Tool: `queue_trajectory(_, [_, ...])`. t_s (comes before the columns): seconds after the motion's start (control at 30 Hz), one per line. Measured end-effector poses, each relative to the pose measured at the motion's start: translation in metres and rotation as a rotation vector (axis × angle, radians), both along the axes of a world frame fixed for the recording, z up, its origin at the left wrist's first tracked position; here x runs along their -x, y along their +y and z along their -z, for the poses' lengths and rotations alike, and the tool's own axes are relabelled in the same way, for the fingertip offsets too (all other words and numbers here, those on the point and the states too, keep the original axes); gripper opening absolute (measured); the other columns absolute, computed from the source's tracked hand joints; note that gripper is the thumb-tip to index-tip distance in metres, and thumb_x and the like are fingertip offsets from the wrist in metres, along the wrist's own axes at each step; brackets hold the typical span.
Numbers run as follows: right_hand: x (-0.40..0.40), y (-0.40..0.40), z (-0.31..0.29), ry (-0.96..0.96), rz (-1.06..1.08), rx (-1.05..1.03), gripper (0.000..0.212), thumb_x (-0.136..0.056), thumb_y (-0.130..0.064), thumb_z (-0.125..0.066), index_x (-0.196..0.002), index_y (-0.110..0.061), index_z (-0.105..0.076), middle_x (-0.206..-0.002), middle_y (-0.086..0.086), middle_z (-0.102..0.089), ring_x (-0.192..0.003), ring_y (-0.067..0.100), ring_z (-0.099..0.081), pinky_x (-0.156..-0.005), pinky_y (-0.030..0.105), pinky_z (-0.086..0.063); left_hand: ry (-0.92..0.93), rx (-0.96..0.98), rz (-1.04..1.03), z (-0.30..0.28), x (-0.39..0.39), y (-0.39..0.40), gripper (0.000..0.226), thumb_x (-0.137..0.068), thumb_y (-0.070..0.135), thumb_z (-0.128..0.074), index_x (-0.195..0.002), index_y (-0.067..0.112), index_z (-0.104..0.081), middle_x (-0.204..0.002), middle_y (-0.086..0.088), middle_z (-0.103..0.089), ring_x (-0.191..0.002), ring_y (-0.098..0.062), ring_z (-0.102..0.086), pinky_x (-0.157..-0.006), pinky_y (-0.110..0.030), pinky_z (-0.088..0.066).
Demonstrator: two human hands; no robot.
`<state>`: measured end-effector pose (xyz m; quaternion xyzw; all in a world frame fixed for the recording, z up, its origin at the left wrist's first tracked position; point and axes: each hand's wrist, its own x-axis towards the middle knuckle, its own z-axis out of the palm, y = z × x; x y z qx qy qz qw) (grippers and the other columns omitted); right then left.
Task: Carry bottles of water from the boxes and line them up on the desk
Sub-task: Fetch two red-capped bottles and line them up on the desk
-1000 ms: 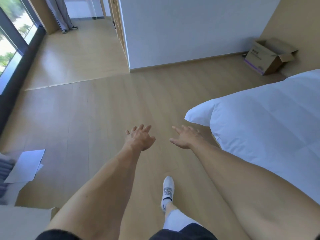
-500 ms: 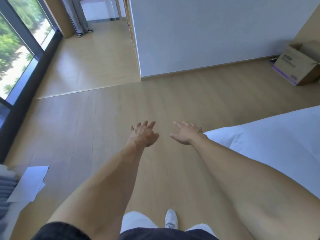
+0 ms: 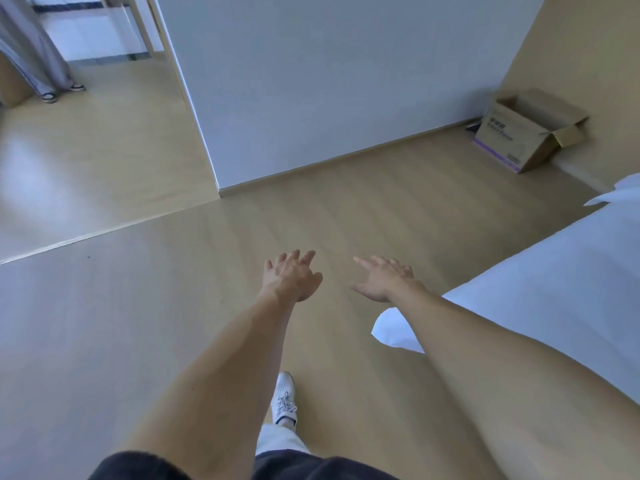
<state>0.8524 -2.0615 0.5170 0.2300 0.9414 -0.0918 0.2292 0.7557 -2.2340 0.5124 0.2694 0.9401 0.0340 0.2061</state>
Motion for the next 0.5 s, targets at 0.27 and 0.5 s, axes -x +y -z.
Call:
queue_trajectory(0.27, [0.139, 0.037, -0.021, 0.013, 0.090, -0.020, 0.072, -0.092, -0.067, -0.042, -0.155, -0.043, -0.016, -0.164, 0.000, -0.019, -0.148, 0.027, -0.023, -0.118, 0.049, -0.021, 0.002, 0.006, 0.093, -0.012, 0.164, 0.040, 0.060, -0.099, 0.049, -0.036, -0.156, 0.035, -0.023, -0.156, 0.003, -0.035, -0.143, -0.025, -0.032, -0.116, -0.048, -0.025])
queue_trajectory(0.5, [0.199, 0.092, -0.017, -0.007, 0.192, -0.009, 0.071, -0.093, -0.065, -0.043, -0.155, -0.042, -0.017, -0.163, 0.001, -0.022, -0.147, 0.028, -0.024, -0.118, 0.050, -0.022, -0.010, 0.031, 0.194, -0.008, 0.252, 0.104, 0.060, -0.099, 0.048, -0.036, -0.156, 0.036, -0.023, -0.156, 0.003, -0.035, -0.143, -0.025, -0.033, -0.115, -0.047, -0.027])
